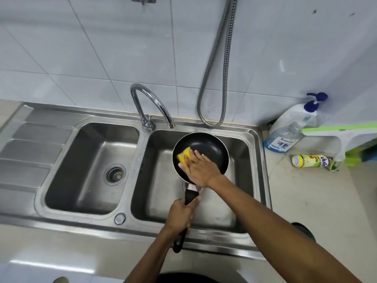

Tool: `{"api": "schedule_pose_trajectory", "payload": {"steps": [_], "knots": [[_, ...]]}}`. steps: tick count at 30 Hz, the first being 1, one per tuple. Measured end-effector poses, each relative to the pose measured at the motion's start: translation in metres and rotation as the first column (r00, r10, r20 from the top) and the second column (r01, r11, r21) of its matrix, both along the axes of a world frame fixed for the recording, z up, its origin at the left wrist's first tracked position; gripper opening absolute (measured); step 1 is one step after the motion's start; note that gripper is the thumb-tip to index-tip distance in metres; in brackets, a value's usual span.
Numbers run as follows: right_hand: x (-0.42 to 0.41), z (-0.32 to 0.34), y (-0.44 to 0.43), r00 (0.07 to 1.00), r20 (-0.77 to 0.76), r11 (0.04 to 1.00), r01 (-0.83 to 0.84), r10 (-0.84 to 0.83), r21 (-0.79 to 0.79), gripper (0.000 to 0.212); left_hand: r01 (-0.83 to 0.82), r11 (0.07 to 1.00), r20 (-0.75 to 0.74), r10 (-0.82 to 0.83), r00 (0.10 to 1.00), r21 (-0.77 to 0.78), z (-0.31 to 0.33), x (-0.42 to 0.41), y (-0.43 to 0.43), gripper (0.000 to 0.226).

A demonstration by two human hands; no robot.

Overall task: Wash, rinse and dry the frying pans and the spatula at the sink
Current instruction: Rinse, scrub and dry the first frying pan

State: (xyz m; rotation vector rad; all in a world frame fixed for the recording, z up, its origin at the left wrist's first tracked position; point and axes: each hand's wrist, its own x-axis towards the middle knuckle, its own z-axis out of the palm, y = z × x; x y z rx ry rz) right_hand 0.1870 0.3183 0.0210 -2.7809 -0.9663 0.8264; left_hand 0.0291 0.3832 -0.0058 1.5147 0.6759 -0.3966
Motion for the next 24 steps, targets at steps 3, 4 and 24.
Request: {"api": "schedule_pose_trajectory", "payload": {"steps": [3, 4, 24], "knots": [[0.015, 0.002, -0.017, 0.996, 0.089, 0.998, 0.025, -0.020, -0.060, 0.073, -0.026, 1.000, 0.008, 0.026, 1.000, -0.003, 0.003, -0.001, 0.009, 0.042], [0.013, 0.004, -0.024, 0.991, 0.137, 0.997, 0.017, -0.006, -0.079, 0.080, -0.032, 0.999, 0.018, 0.032, 0.999, 0.011, 0.004, 0.000, 0.014, 0.043], [-0.020, -0.007, -0.023, 0.982, 0.189, 0.999, 0.021, -0.026, 0.028, 0.043, -0.055, 0.998, 0.002, 0.055, 0.999, 0.041, 0.001, -0.007, 0.019, 0.037]]}}
